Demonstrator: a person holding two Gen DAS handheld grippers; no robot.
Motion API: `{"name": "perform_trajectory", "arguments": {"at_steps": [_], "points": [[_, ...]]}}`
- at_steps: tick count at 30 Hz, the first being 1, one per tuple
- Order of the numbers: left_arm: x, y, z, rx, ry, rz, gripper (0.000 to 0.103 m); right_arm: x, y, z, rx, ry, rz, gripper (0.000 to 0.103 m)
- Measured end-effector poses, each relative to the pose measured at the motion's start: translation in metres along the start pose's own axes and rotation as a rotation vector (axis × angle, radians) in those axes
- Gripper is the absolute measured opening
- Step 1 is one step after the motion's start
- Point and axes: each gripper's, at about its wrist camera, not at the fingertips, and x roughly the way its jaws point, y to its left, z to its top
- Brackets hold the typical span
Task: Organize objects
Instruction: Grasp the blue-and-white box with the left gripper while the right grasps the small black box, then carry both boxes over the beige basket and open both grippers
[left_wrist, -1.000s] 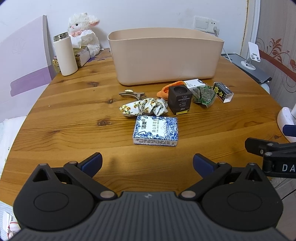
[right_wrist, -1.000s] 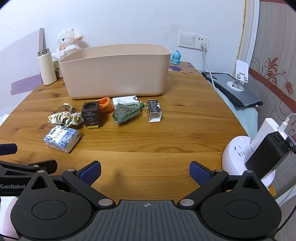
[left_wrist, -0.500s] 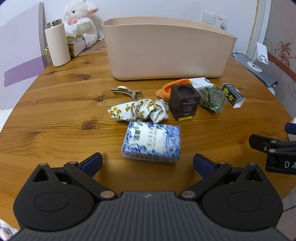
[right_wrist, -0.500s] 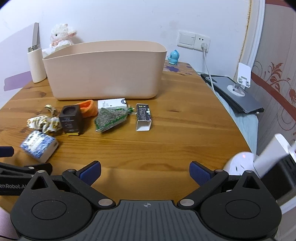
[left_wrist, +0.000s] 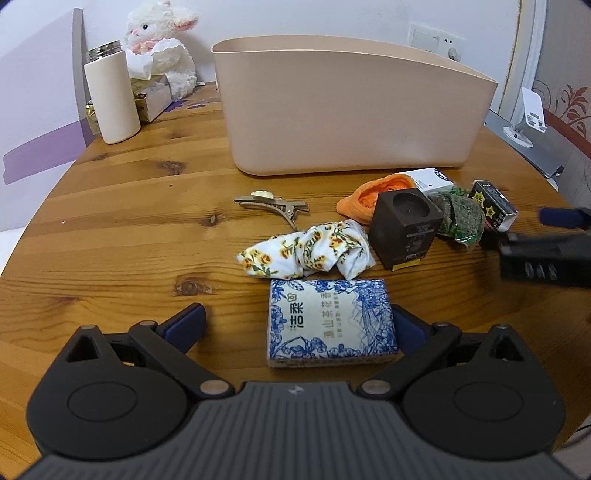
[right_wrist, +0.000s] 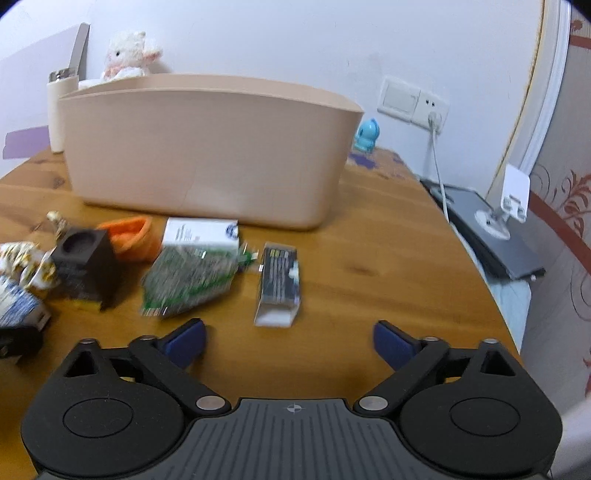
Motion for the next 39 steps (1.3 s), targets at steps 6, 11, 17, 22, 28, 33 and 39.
{"name": "perform_trajectory", "arguments": {"at_steps": [6, 11, 17, 22, 28, 33, 39], "points": [[-0.005, 0.005, 0.005, 0.031, -0.005, -0.041, 0.065, 0.01, -0.001, 0.014, 0.034, -0.001, 0.045, 0.046], [-0.011, 0.011, 0.003, 0.019, 0.005, -0.066, 0.065, 0.001, 0.011, 0.014, 0.001, 0.013, 0.04, 0.022], [-0.041, 0.019, 0.003, 0.018, -0.046, -0.078, 0.065, -0.03, 0.007, 0.016, 0.051, 0.01, 0.063, 0.022], [-0.075, 0.029, 0.025, 0.029, -0.157, -0.085, 0.065, -0.069, 0.006, 0.034, 0.044, -0.076, 0.057, 0.022], [-0.089, 0.035, 0.074, 0.033, -0.298, -0.05, 0.065, -0.099, 0.001, 0.073, 0.054, -0.203, 0.054, 0.022], [-0.082, 0.032, 0.123, 0.041, -0.35, -0.051, 0.065, -0.098, -0.007, 0.105, 0.056, -0.275, 0.04, 0.022], [-0.042, 0.018, 0.18, 0.037, -0.318, -0.052, 0.065, -0.067, -0.009, 0.143, 0.039, -0.285, 0.045, 0.022]]}}
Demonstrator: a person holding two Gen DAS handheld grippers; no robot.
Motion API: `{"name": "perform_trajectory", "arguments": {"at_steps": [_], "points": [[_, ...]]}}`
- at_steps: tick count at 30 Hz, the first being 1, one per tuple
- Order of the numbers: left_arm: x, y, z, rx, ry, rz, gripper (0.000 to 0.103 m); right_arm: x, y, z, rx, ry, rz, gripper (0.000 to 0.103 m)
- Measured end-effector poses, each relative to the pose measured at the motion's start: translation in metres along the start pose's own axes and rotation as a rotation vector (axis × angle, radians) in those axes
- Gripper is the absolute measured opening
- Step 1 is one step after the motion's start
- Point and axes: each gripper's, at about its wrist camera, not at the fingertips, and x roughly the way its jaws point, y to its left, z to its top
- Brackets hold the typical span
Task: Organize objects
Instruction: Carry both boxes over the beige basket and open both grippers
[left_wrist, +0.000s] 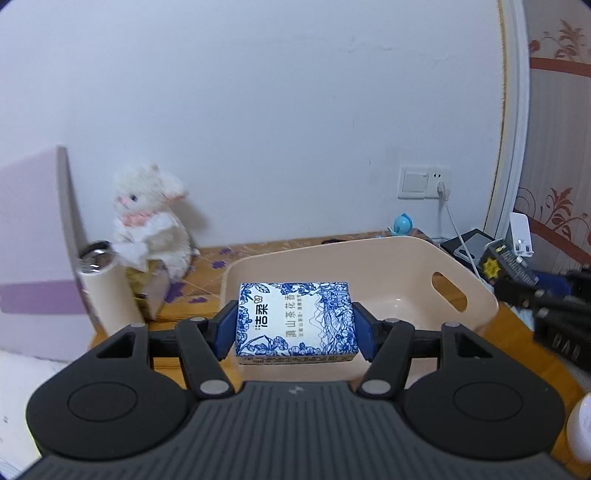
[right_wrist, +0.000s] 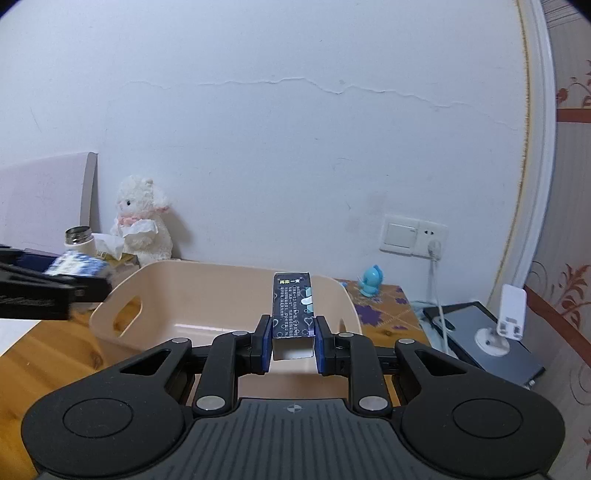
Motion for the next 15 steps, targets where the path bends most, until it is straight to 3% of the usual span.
{"name": "perform_trajectory", "arguments": {"at_steps": [5, 12, 13, 15], "points": [[0.058, -0.017, 0.007, 0.023, 0.076, 0.031, 0.065, 0.045, 0.006, 0.001, -0.026, 0.058, -0.012, 0.022], [0.115, -0.029, -0.015, 0.044, 0.219, 0.052, 0.065, 0.092, 0.009, -0.012, -0.002, 0.163, -0.011, 0.022], [0.117, -0.028, -0.018, 0.038, 0.23, 0.049, 0.065, 0.097, 0.009, -0.013, -0.003, 0.183, -0.006, 0.033], [0.117, -0.026, -0.021, 0.032, 0.247, 0.035, 0.066, 0.101, 0.009, -0.016, -0.006, 0.204, -0.005, 0.039]]}}
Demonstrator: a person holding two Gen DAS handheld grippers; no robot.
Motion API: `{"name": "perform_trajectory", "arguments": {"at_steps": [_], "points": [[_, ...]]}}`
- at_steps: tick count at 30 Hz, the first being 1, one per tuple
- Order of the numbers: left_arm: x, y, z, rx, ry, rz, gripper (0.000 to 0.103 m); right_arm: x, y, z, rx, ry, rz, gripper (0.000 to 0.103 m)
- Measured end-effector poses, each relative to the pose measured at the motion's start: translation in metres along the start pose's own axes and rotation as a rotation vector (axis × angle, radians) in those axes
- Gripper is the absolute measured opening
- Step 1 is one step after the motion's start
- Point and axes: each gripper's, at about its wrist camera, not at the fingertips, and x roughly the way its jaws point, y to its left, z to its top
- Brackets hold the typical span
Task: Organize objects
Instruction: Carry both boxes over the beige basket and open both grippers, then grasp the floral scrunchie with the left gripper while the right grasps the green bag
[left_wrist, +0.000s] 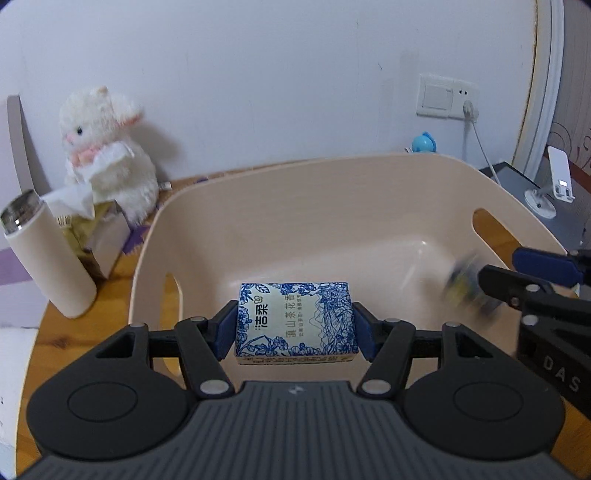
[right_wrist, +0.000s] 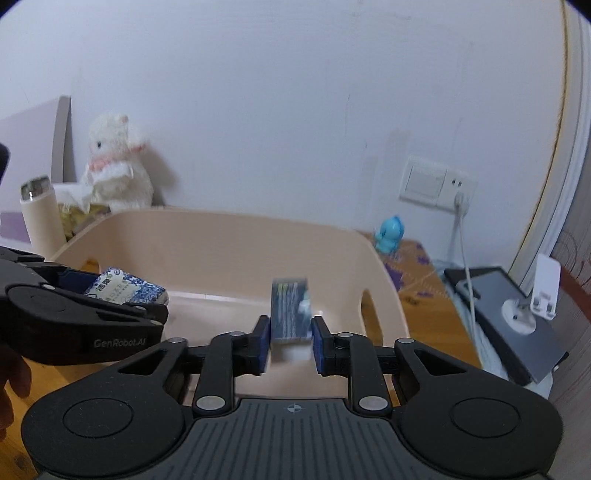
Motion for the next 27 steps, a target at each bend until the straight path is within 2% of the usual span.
{"name": "perform_trajectory", "arguments": {"at_steps": [1, 2, 4, 6, 8, 10, 14, 18, 22, 27], "points": [[-0.001, 0.001, 0.0, -0.001, 0.005, -0.001, 0.068, -0.002, 0.0, -0.001, 0.0, 0.004, -0.005, 0.046], [-0.006, 0.003, -0.001, 0.0, 0.001, 0.005, 0.075, -0.006, 0.001, -0.002, 0.001, -0.003, -0.009, 0.051], [-0.021, 0.004, -0.002, 0.003, -0.026, 0.022, 0.086, -0.019, -0.001, -0.004, 0.018, -0.029, -0.019, 0.075], [-0.036, 0.007, -0.003, 0.004, -0.058, 0.032, 0.092, -0.034, -0.004, -0.003, 0.036, -0.046, -0.01, 0.079], [-0.051, 0.011, -0.004, 0.003, -0.072, 0.033, 0.093, -0.05, -0.005, -0.005, 0.047, -0.049, -0.006, 0.084], [-0.064, 0.015, -0.007, -0.001, -0.075, 0.035, 0.093, -0.066, -0.006, -0.007, 0.052, -0.061, -0.009, 0.099], [-0.091, 0.025, -0.02, -0.005, -0.089, 0.037, 0.094, -0.094, -0.004, -0.017, 0.039, -0.063, -0.002, 0.103], [-0.11, 0.03, -0.041, 0.002, -0.079, 0.017, 0.097, -0.106, 0.0, -0.035, -0.001, -0.017, -0.004, 0.103], [-0.118, 0.029, -0.067, 0.057, -0.071, 0.017, 0.097, -0.106, 0.004, -0.058, -0.031, 0.033, -0.005, 0.103], [-0.116, 0.029, -0.1, 0.08, -0.013, -0.011, 0.097, -0.093, 0.006, -0.091, -0.041, 0.116, 0.016, 0.103]]}}
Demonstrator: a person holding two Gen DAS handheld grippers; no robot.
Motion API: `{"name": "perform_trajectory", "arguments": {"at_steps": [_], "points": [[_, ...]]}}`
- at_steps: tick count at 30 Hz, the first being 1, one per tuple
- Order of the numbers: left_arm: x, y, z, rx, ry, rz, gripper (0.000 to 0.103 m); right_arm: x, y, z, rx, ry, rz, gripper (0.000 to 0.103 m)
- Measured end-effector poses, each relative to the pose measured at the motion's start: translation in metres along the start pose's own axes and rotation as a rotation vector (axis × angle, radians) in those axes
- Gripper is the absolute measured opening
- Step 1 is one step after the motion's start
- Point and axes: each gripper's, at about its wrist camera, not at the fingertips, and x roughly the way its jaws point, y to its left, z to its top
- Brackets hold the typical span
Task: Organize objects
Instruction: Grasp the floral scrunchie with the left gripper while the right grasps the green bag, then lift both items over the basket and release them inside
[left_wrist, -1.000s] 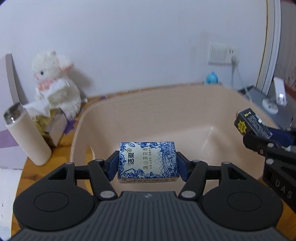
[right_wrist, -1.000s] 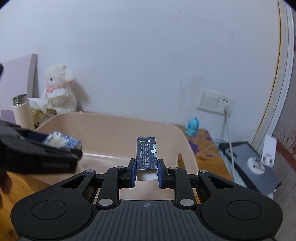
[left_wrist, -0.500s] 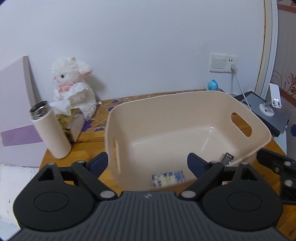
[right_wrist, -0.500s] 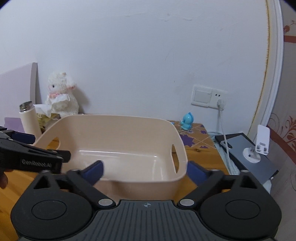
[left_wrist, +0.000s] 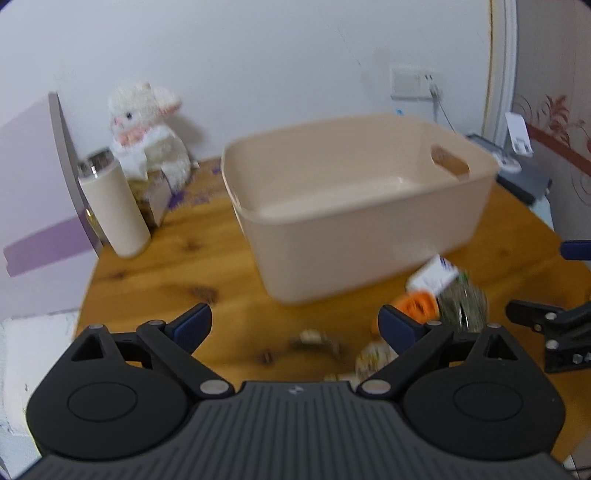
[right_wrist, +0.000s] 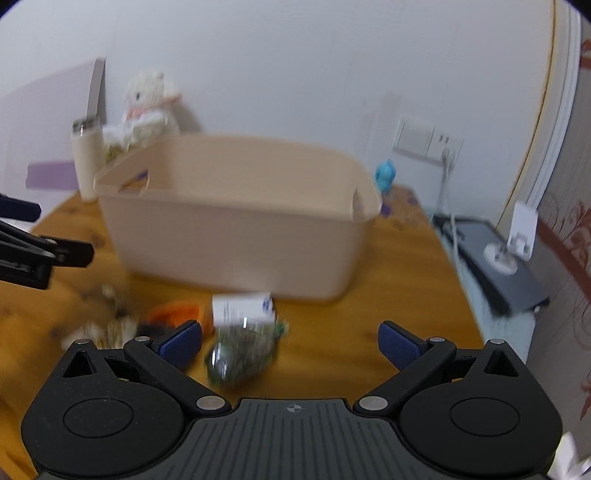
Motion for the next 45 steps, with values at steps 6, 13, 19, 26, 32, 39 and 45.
{"name": "perform_trajectory", "arguments": {"at_steps": [6, 13, 19, 26, 32, 39, 45], "points": [[0.01, -0.005, -0.035, 0.009, 0.057, -0.049, 0.097, 0.017, 0.007, -0.024, -0.017, 0.057, 0.026, 0.103], [0.038, -0.011, -0.049, -0.032, 0.11, -0.124, 0.097, 0.036, 0.018, -0.024, -0.05, 0.059, 0.044, 0.103], [0.058, -0.003, -0.047, -0.112, 0.122, -0.163, 0.096, 0.058, 0.021, -0.017, -0.022, 0.041, 0.061, 0.102], [0.056, -0.002, -0.047, -0.064, 0.091, -0.105, 0.06, 0.072, 0.022, -0.016, 0.025, 0.04, 0.098, 0.081], [0.052, 0.006, -0.048, -0.069, 0.091, -0.118, 0.03, 0.071, 0.019, -0.016, 0.056, 0.028, 0.124, 0.056], [0.041, 0.007, -0.054, -0.062, 0.095, -0.134, 0.02, 0.06, 0.023, -0.021, 0.04, 0.032, 0.108, 0.051], [0.019, 0.013, -0.059, -0.069, 0.07, -0.138, 0.02, 0.031, 0.024, -0.028, 0.035, -0.002, 0.093, 0.051]]}}
